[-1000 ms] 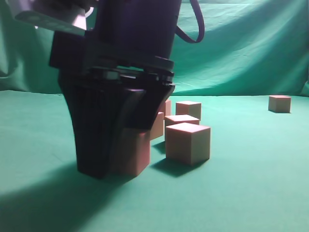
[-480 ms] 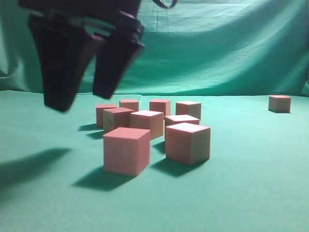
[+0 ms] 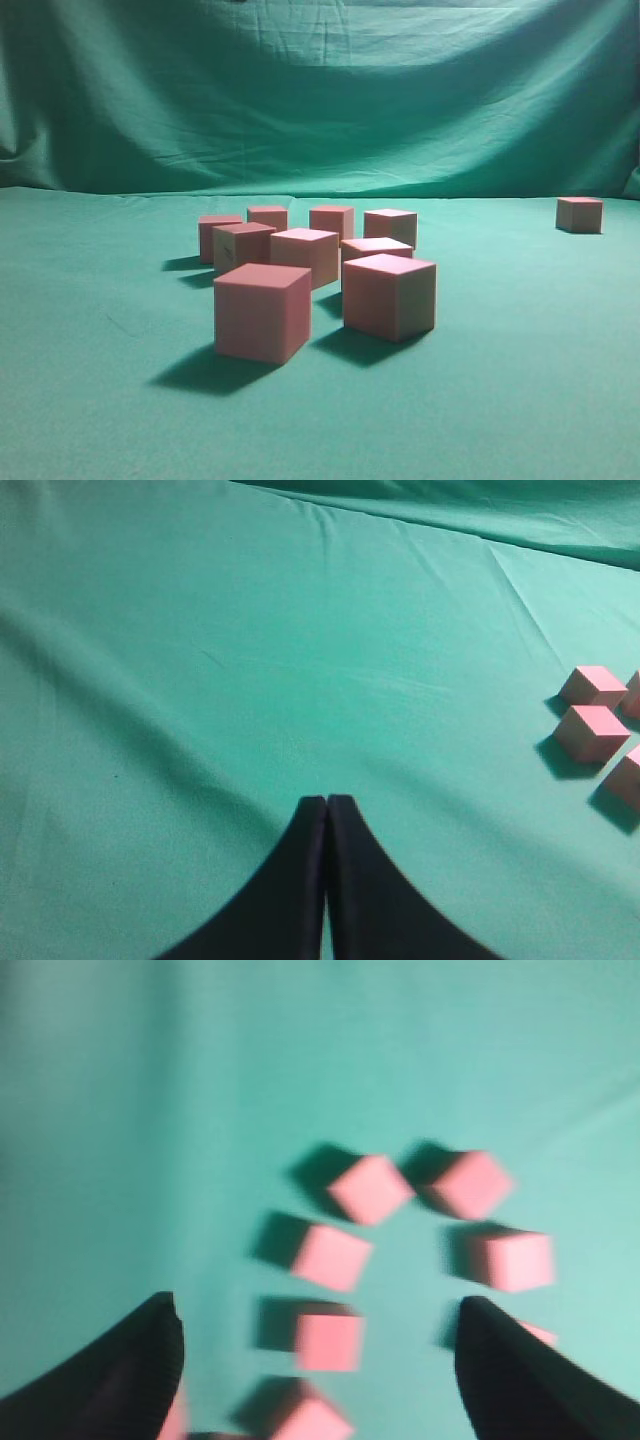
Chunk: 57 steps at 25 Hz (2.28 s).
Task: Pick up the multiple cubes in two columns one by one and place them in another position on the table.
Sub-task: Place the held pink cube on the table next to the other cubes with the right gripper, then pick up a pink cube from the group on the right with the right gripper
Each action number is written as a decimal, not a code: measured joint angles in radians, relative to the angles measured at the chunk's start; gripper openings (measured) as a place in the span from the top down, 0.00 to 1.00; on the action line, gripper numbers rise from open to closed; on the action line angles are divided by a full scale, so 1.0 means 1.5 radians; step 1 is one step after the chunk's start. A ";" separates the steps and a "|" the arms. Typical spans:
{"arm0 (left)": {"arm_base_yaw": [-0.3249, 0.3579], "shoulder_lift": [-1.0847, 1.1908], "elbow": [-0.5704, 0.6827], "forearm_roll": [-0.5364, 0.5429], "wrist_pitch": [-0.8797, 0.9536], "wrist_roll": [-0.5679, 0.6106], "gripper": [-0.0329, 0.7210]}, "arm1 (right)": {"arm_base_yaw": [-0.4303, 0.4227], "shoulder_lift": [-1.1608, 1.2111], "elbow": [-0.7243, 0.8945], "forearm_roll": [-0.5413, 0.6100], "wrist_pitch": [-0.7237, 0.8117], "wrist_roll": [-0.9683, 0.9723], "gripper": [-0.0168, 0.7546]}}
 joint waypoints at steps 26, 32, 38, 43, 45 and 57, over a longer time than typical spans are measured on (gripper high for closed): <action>0.000 0.000 0.000 0.000 0.000 0.000 0.96 | -0.531 0.158 -0.035 -0.037 0.003 0.256 0.30; 0.000 0.000 0.000 0.000 0.000 0.000 0.96 | -0.538 0.201 -0.035 -0.024 -0.053 0.232 0.30; 0.000 0.000 0.000 0.000 0.000 0.000 0.96 | -0.538 0.227 -0.035 -0.020 -0.098 0.210 0.30; 0.000 0.000 0.000 0.000 0.000 0.000 0.96 | -0.538 0.239 -0.035 -0.015 -0.105 0.200 0.30; 0.000 0.000 0.000 0.000 0.000 0.000 0.96 | -0.538 0.239 -0.035 -0.008 -0.105 0.200 0.43; 0.000 0.000 0.000 0.000 0.000 0.000 0.96 | -0.531 0.204 -0.076 0.010 -0.034 0.199 0.63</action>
